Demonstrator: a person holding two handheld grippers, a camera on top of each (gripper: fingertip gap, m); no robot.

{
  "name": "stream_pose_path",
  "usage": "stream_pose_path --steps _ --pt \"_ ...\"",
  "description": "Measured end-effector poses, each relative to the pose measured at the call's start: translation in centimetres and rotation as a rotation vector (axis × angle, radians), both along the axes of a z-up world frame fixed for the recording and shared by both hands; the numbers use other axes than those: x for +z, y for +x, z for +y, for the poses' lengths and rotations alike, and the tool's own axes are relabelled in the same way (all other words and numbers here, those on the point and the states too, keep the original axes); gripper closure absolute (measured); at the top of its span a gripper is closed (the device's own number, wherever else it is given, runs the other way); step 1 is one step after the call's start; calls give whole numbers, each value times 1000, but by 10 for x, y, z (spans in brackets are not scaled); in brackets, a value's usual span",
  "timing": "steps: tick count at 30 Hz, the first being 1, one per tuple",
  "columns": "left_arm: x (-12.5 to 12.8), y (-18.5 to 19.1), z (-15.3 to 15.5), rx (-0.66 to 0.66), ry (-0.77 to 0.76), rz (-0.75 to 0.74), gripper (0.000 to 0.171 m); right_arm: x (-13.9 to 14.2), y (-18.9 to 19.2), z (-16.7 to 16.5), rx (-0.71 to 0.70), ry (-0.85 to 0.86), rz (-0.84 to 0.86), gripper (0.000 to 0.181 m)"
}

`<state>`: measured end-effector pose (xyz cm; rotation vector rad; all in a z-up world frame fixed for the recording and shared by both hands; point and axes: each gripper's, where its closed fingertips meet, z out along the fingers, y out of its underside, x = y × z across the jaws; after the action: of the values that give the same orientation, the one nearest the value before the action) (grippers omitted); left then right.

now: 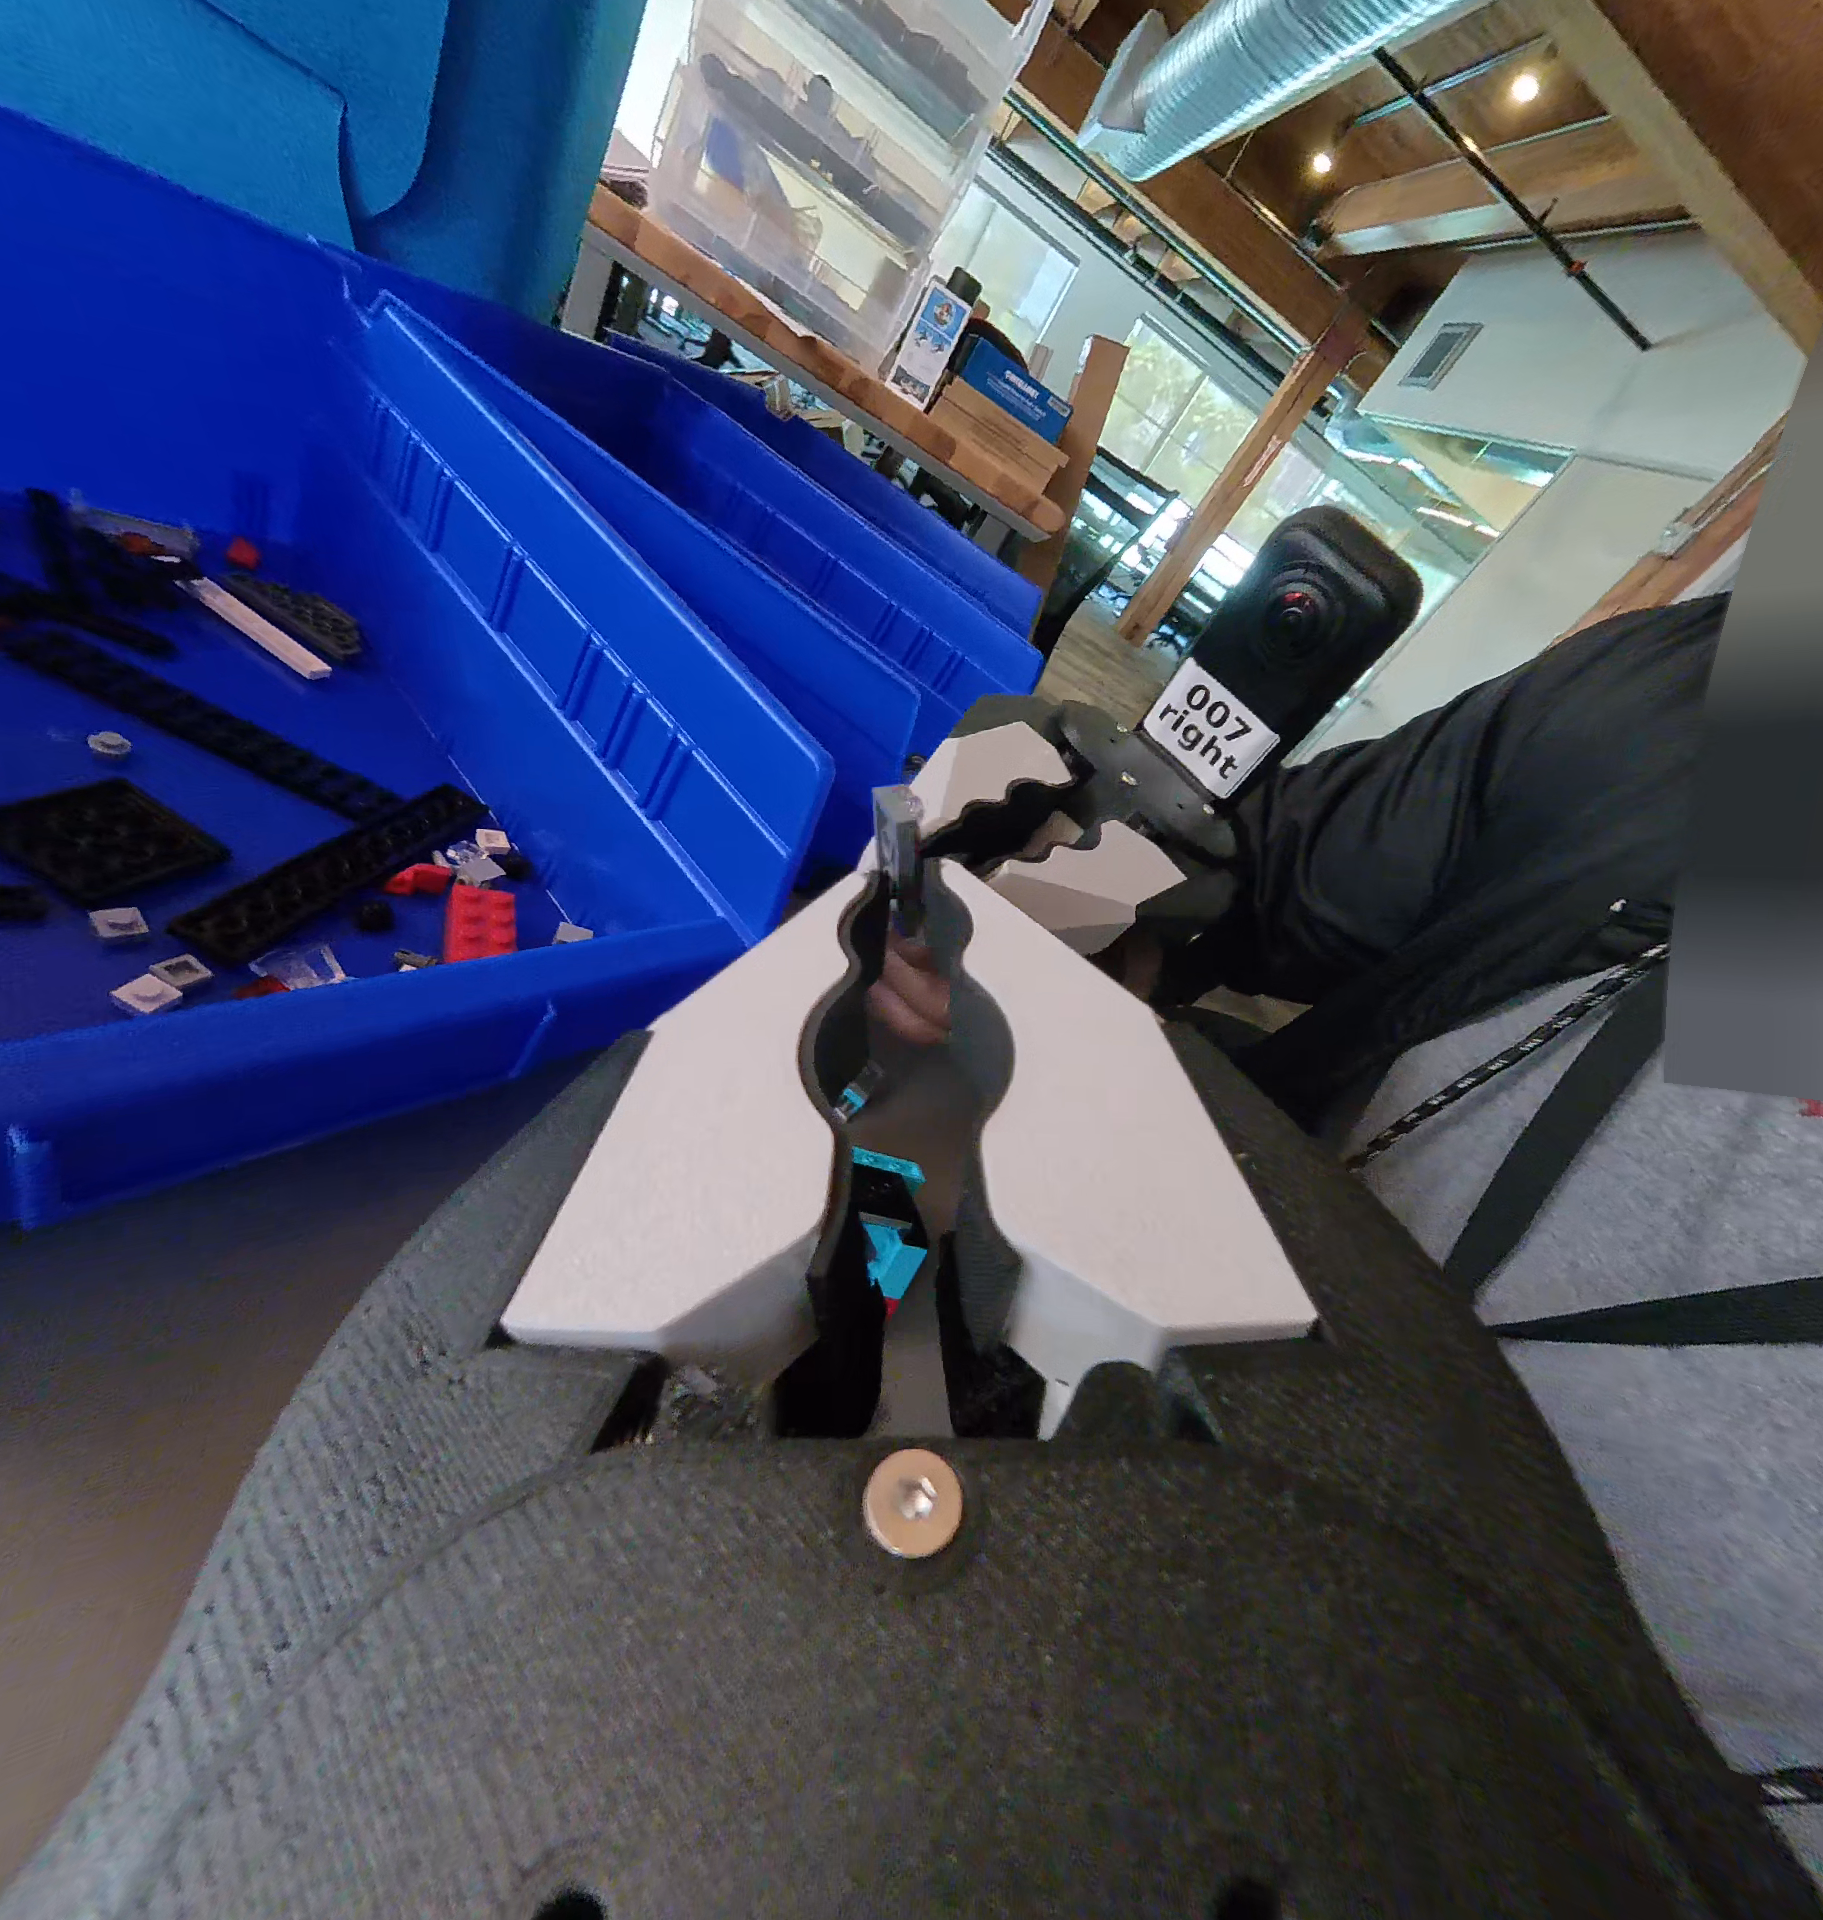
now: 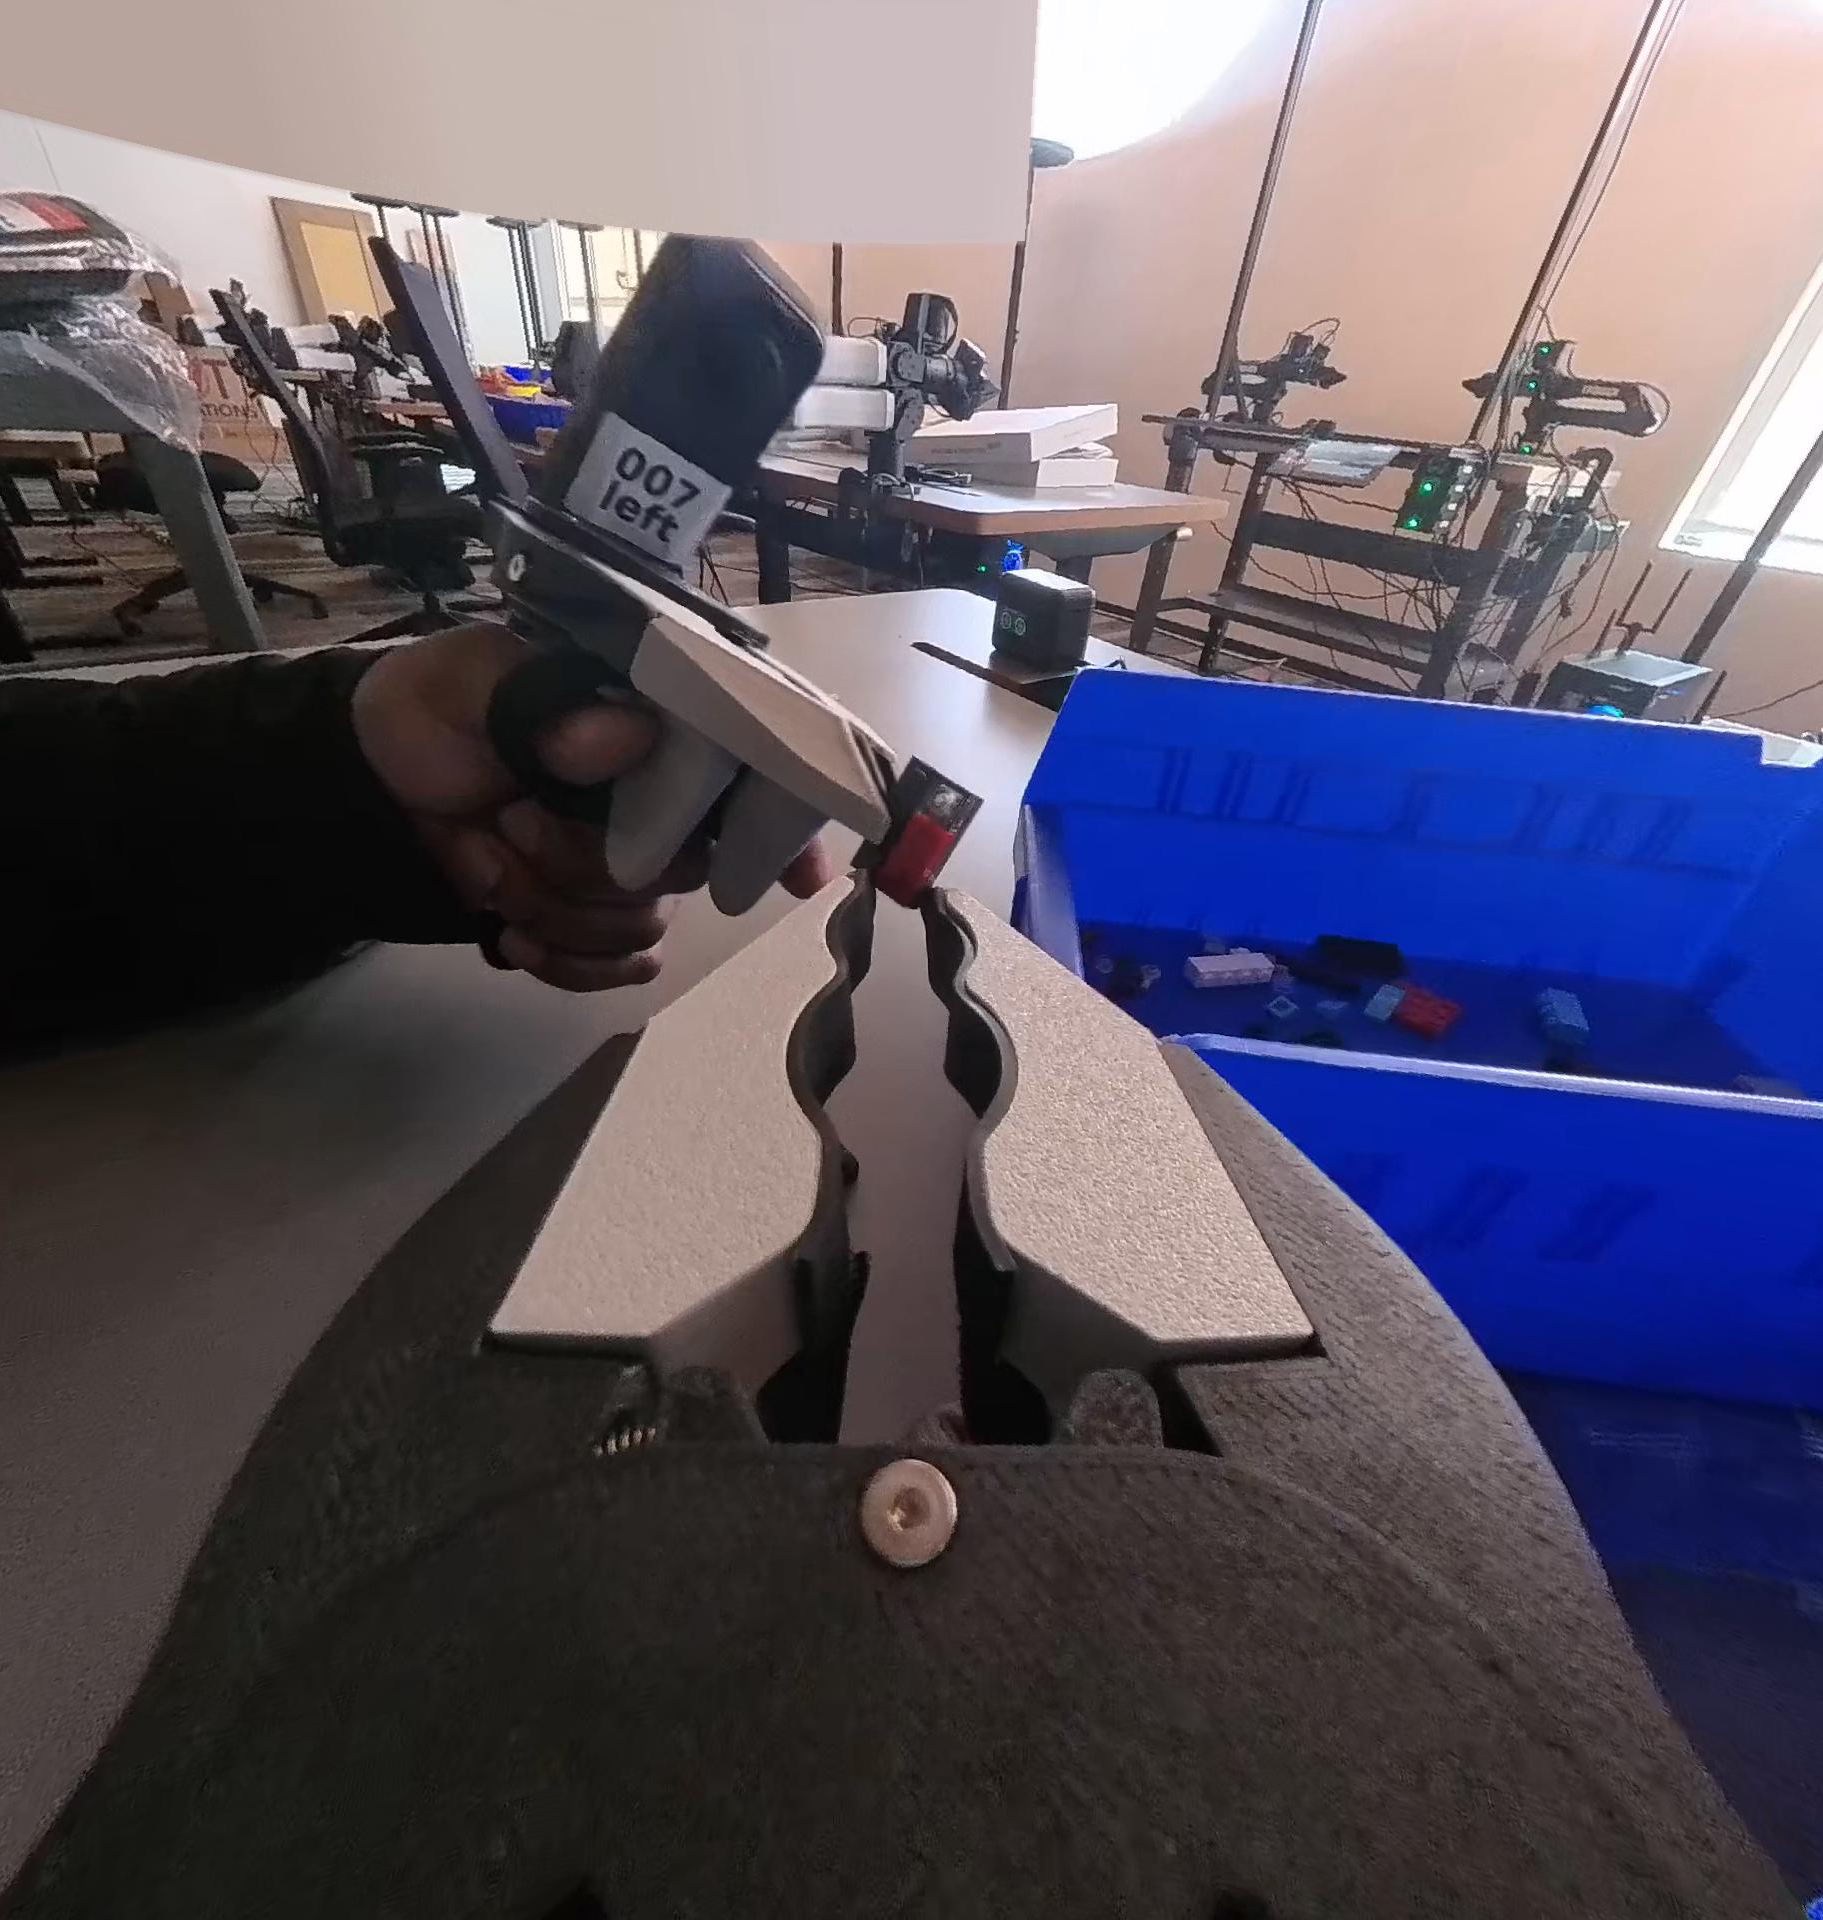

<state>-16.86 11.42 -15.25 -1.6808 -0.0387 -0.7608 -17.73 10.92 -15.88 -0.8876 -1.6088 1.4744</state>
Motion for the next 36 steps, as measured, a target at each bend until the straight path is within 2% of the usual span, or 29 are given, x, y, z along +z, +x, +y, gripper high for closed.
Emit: stream_pose_path --steps 14,17,23,31,36 --pt "-4 -6 5 91 -15 120 168 -2 -1 6 -125 207 68 173" --pt "-4 -6 6 99 -13 120 167 -1 -1 6 -126 185 60 174" --pt "-4 -8 6 111 -13 141 167 0 -2 7 -54 17 -9 174" --pt "-4 -12 7 146 -21 139 167 0 -3 6 -107 159 50 169" --pt "-6 -11 7 138 -30 132 167 -2 -4 7 -103 143 36 168"
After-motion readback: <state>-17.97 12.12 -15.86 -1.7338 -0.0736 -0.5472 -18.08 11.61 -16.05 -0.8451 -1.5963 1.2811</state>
